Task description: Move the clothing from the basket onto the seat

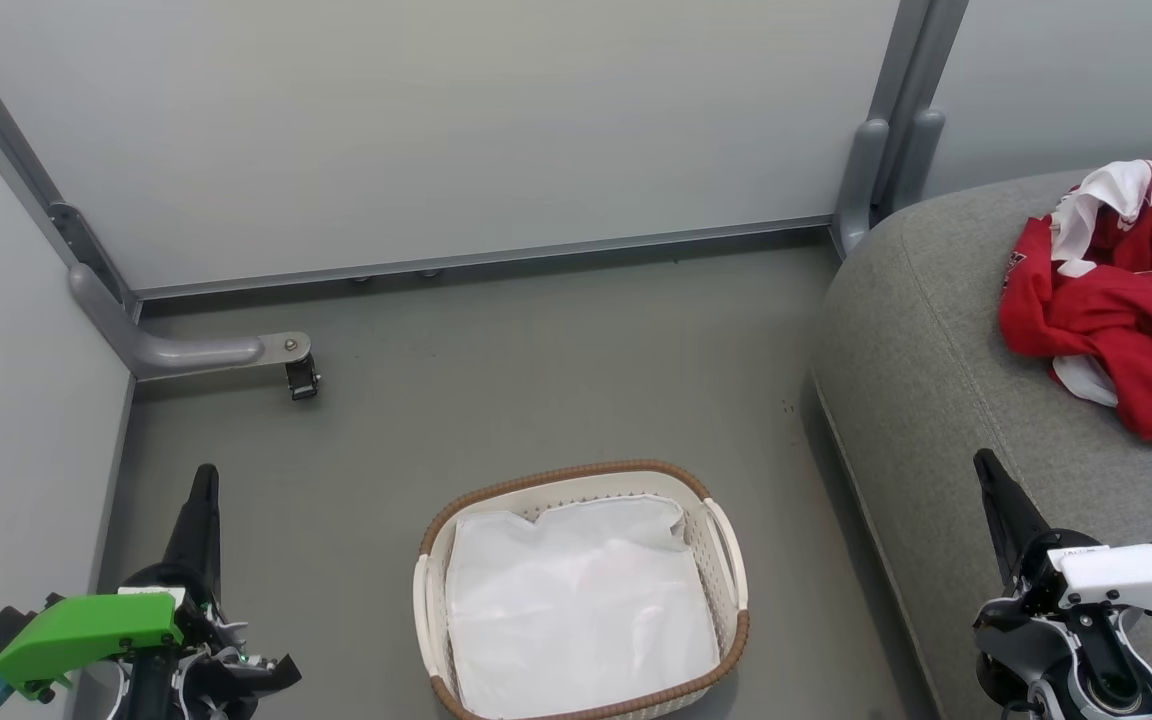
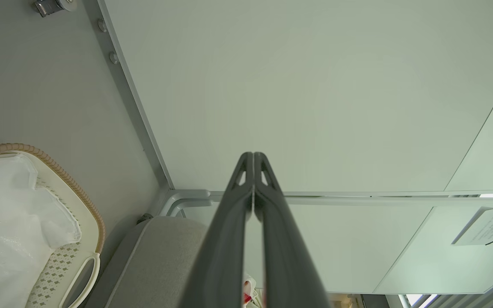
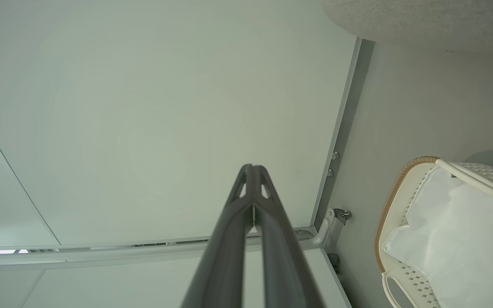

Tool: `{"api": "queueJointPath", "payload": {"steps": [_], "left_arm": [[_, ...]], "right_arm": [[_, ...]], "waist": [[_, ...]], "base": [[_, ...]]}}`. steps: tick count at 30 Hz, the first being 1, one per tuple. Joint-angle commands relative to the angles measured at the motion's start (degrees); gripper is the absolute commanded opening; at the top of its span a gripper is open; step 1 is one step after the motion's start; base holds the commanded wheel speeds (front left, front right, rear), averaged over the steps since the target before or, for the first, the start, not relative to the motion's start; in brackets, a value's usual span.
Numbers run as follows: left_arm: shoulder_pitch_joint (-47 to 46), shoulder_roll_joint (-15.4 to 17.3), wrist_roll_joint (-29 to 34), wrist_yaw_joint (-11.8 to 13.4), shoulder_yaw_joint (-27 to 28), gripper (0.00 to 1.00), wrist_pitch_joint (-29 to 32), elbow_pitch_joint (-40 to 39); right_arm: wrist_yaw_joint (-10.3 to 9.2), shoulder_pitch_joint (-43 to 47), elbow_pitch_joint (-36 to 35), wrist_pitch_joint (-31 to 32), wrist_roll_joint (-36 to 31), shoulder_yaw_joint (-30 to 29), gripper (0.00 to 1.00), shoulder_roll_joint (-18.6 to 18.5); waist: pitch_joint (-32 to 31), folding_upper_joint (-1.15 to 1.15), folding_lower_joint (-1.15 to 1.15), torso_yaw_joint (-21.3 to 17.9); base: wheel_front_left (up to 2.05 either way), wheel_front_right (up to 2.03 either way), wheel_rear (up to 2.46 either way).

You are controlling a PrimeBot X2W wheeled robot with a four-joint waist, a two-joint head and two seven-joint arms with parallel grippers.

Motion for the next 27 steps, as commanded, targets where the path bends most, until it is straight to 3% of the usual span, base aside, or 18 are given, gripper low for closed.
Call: {"api": "queueJointPath", "payload": {"steps": [1,27], "left_arm": [[-0.53,0.4,-0.18,-0.29,0.11,0.0,0.23,-0.09],[-0.53,0.4,-0.18,-0.29,0.11,0.0,0.23,-0.09]], "right_arm": [[0.0,0.62,-0.2,0.09,0.21,-0.14,0.0,-0.15],[0.0,0.62,-0.2,0.08,0.22,-0.12,0.0,-0.15]], "waist": [[0.0,0.0,0.0,0.0],[0.0,0.0,0.0,0.0]], "base": [[0.0,0.0,0.0],[0.0,0.0,0.0]]}}
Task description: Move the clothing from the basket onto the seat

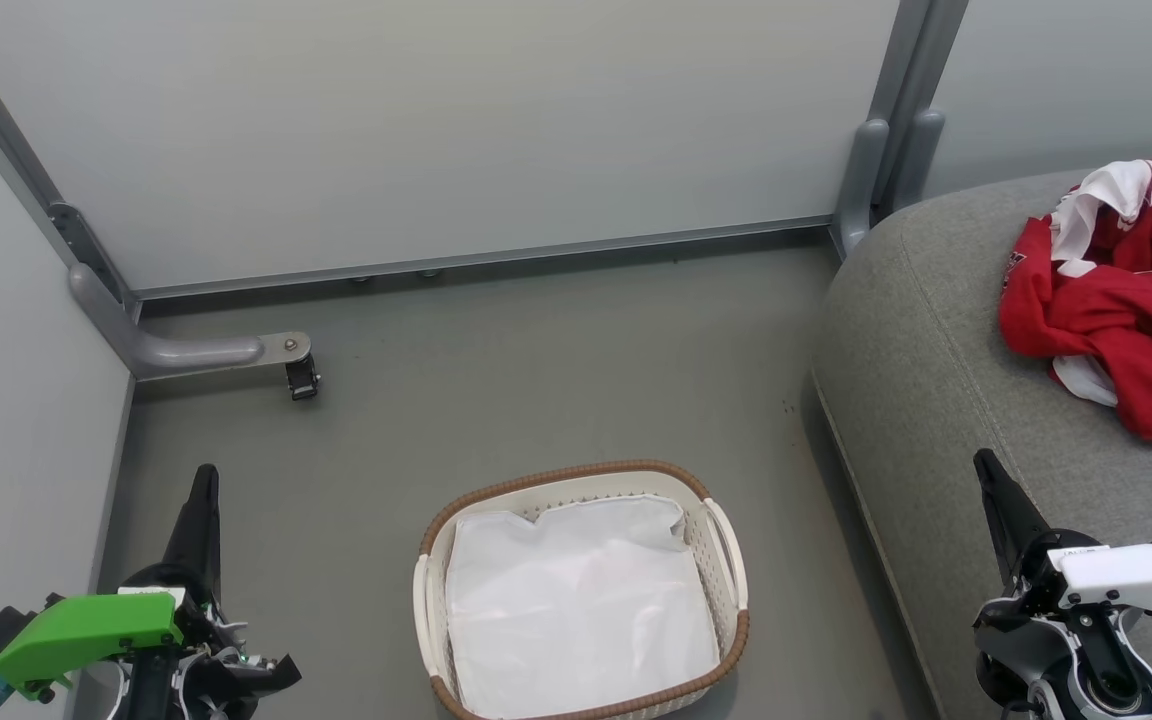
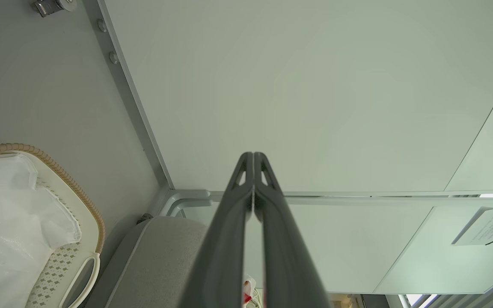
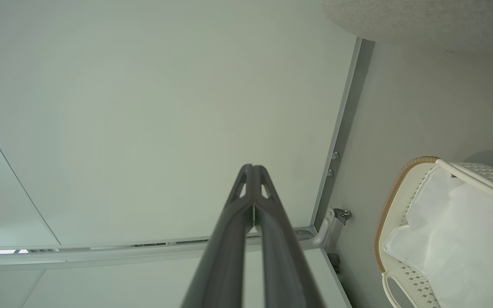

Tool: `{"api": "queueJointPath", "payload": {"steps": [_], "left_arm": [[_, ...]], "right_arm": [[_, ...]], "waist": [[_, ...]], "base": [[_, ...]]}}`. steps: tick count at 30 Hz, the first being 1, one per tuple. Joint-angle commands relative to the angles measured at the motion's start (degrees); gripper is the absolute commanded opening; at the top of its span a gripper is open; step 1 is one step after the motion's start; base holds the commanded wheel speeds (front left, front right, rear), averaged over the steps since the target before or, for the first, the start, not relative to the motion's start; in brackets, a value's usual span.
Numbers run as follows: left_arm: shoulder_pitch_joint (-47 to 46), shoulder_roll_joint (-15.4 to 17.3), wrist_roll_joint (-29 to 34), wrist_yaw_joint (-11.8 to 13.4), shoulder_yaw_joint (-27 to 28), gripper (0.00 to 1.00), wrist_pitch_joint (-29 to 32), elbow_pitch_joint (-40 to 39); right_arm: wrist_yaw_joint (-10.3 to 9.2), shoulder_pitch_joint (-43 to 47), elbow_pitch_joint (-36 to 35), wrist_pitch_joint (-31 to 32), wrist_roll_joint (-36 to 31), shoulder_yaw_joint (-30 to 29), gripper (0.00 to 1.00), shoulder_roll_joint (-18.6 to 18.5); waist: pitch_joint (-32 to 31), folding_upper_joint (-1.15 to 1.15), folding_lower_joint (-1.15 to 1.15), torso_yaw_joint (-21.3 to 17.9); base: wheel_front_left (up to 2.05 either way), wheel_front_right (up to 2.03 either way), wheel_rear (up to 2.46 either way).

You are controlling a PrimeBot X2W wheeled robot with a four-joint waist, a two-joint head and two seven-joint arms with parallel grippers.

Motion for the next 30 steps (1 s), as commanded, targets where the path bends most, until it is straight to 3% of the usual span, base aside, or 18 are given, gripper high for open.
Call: {"api": "queueJointPath", "payload": {"steps": [1,30], "left_arm": [[-0.53,0.4,-0.18,-0.29,0.11,0.0,0.23,-0.08],[-0.53,0.4,-0.18,-0.29,0.1,0.0,0.22,-0.09]], "right_arm": [[0.0,0.62,-0.2,0.08,0.22,-0.12,0.0,-0.15],[0.0,0.62,-0.19,0.07,0.23,-0.11,0.0,-0.15]], "waist": [[0.0,0.0,0.0,0.0],[0.0,0.0,0.0,0.0]], "base": [[0.0,0.0,0.0],[0.0,0.0,0.0]]}}
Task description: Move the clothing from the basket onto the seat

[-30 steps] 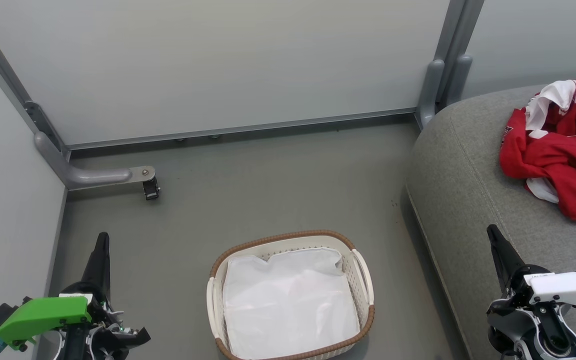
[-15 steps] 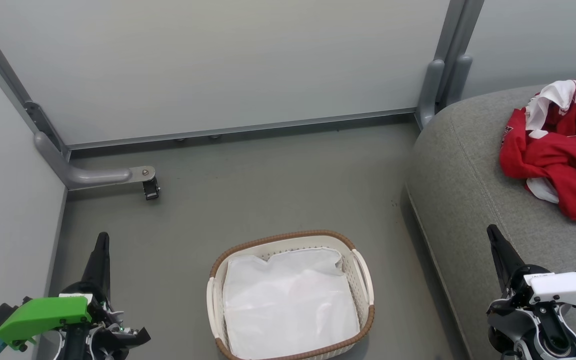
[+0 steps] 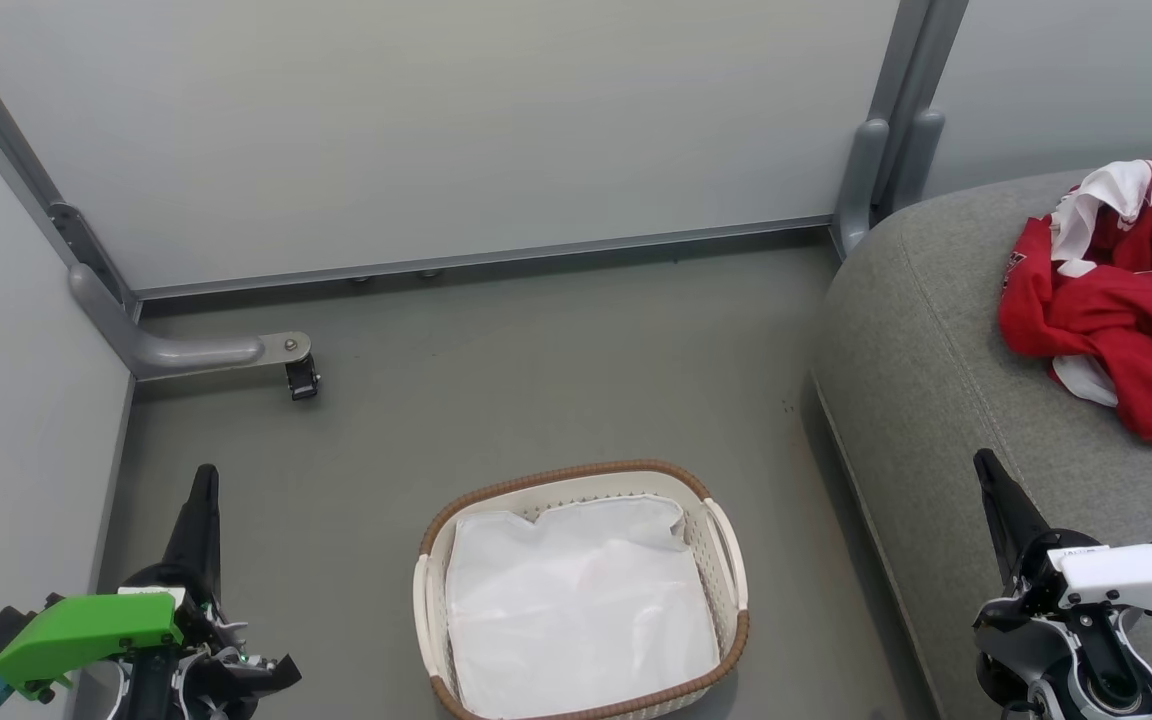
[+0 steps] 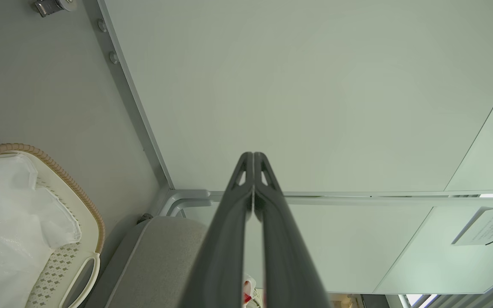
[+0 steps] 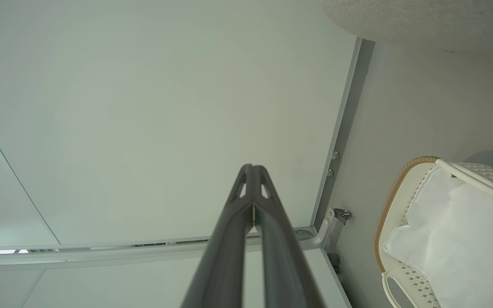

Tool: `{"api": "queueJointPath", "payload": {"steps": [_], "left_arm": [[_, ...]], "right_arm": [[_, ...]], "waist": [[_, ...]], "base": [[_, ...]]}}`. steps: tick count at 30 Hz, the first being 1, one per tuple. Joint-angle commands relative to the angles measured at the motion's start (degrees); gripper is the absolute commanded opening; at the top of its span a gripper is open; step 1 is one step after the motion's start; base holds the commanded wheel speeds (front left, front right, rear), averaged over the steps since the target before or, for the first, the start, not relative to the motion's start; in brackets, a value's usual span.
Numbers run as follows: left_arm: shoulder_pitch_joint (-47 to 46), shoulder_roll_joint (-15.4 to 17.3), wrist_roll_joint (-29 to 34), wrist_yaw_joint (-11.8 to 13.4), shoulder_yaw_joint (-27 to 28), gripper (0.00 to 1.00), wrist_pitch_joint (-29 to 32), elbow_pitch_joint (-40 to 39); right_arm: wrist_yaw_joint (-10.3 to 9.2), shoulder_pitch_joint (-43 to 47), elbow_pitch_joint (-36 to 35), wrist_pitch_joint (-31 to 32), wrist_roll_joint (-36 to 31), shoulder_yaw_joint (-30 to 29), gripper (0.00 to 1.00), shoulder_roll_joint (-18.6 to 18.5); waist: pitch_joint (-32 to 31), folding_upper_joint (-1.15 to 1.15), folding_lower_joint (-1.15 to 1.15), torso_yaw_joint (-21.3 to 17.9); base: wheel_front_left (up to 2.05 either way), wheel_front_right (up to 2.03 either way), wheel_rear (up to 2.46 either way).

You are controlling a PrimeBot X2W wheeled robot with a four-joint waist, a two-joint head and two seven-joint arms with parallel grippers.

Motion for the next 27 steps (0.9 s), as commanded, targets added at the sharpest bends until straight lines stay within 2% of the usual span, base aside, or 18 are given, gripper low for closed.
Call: {"api": "queueJointPath", "payload": {"steps": [1,27], "left_arm": [[-0.53,0.4,-0.18,-0.29,0.1,0.0,0.22,-0.09],[-0.53,0.4,-0.19,-0.29,0.1,0.0,0.22,-0.09]], "right_arm": [[0.0,0.61,-0.18,0.07,0.23,-0.11,0.0,-0.15],[0.0,0.62,-0.18,0.06,0.24,-0.11,0.0,-0.16]], "waist": [[0.0,0.0,0.0,0.0],[0.0,0.0,0.0,0.0]], "base": [[0.0,0.0,0.0],[0.0,0.0,0.0]]}}
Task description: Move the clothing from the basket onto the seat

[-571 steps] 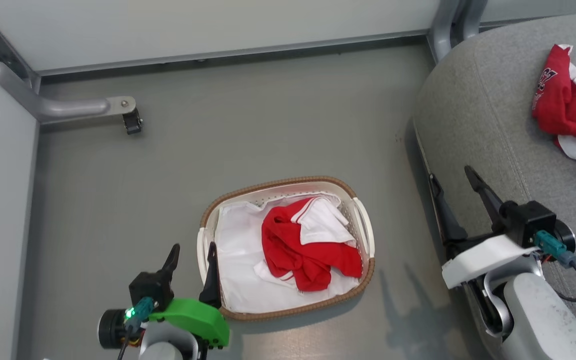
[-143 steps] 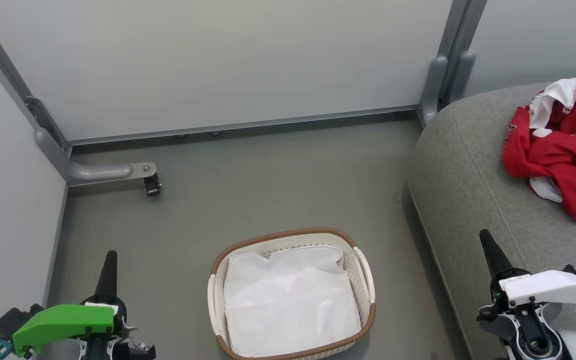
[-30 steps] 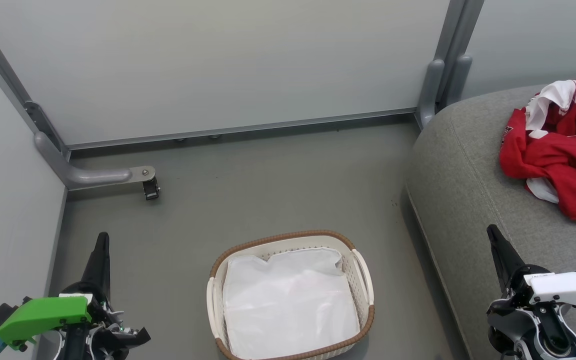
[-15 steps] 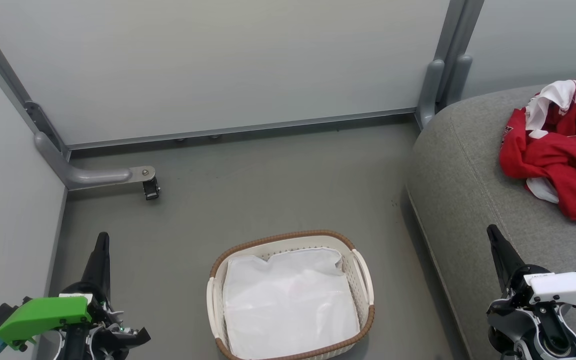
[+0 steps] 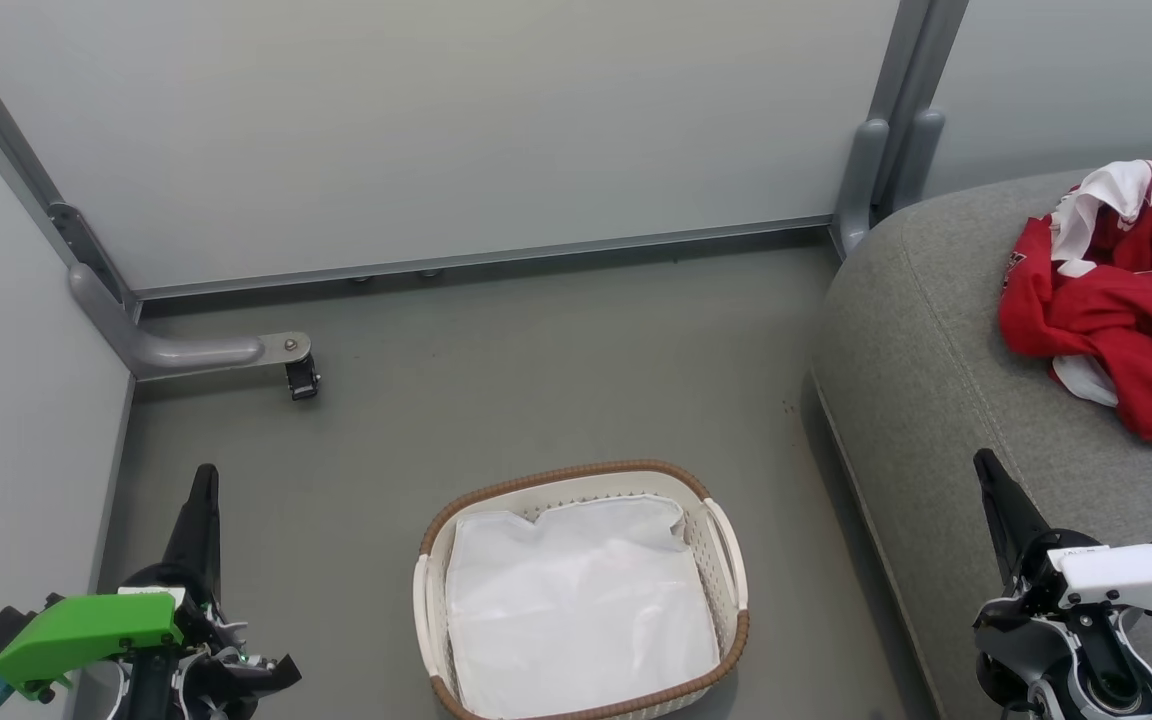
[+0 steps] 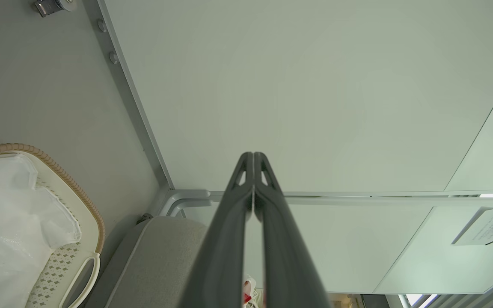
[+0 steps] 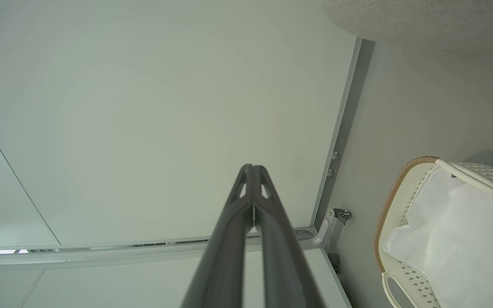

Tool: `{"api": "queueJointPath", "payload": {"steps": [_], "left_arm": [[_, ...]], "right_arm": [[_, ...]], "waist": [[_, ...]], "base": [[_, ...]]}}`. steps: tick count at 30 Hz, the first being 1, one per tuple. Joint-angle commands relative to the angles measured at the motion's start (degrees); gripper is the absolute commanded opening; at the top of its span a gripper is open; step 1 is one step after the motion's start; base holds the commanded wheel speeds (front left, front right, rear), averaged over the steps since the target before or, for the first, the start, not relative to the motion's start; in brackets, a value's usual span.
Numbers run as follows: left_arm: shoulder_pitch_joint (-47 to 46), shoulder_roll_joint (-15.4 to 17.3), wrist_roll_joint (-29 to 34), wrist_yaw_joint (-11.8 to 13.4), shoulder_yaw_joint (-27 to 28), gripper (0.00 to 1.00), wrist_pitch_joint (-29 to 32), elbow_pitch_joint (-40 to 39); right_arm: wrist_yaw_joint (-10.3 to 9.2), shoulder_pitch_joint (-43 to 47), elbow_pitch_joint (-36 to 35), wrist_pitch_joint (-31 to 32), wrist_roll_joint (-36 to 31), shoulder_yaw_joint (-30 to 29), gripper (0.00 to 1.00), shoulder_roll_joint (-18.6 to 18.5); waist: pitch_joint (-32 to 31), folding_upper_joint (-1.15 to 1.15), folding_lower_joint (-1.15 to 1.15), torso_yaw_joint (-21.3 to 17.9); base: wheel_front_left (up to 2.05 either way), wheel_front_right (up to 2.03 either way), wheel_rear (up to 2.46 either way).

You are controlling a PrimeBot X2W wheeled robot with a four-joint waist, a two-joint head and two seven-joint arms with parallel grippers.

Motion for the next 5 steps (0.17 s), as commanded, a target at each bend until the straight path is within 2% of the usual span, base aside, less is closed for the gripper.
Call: {"api": "queueJointPath", "payload": {"steps": [1,5], "left_arm": [[-0.53,0.4,-0.19,-0.29,0.1,0.0,0.22,-0.09],[-0.53,0.4,-0.19,-0.29,0.1,0.0,0.22,-0.09]], "right_arm": [[0.0,0.62,-0.18,0.06,0.24,-0.11,0.0,-0.17],[0.0,0.62,-0.18,0.07,0.24,-0.1,0.0,-0.17]], "waist": [[0.0,0.0,0.0,0.0],[0.0,0.0,0.0,0.0]], "base": [[0.0,0.0,0.0],[0.0,0.0,0.0]]}}
